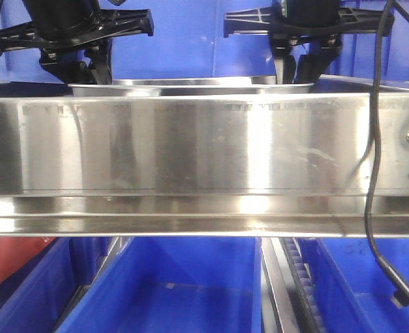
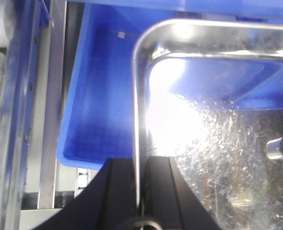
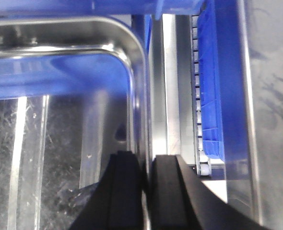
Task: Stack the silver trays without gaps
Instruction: 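Close both grippers on the near rim corners of the silver tray, then lift the tray with both grippers and pull it off the shelf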
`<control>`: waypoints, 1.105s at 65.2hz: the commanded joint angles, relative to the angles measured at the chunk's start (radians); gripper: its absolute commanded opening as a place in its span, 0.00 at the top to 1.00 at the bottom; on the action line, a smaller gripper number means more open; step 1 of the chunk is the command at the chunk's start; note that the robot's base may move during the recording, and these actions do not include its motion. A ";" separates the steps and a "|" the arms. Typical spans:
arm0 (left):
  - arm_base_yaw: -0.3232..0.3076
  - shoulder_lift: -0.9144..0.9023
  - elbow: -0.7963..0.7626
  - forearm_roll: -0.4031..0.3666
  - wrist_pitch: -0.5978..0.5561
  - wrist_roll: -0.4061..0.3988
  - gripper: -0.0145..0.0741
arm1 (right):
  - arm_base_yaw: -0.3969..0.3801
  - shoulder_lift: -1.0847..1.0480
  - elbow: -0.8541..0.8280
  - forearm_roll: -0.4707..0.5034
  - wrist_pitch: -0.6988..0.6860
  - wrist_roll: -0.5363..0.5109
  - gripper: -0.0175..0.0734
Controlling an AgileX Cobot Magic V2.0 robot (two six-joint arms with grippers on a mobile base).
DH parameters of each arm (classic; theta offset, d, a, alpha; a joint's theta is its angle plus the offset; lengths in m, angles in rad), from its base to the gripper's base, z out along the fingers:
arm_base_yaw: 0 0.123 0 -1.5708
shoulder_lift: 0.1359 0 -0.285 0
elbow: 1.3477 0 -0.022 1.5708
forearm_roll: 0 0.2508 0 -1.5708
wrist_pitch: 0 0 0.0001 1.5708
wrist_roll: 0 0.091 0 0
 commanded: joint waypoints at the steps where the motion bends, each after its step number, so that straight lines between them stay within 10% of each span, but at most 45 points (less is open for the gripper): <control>1: -0.012 -0.011 -0.004 -0.005 0.014 0.010 0.86 | -0.002 -0.010 -0.024 -0.002 0.009 -0.009 0.82; 26: -0.041 -0.179 -0.027 0.074 0.042 -0.066 0.86 | 0.067 -0.187 -0.060 -0.175 0.030 0.050 0.82; 72: -0.397 -0.518 -0.031 0.498 0.134 -0.403 0.86 | 0.304 -0.516 -0.027 -0.418 0.105 0.169 0.82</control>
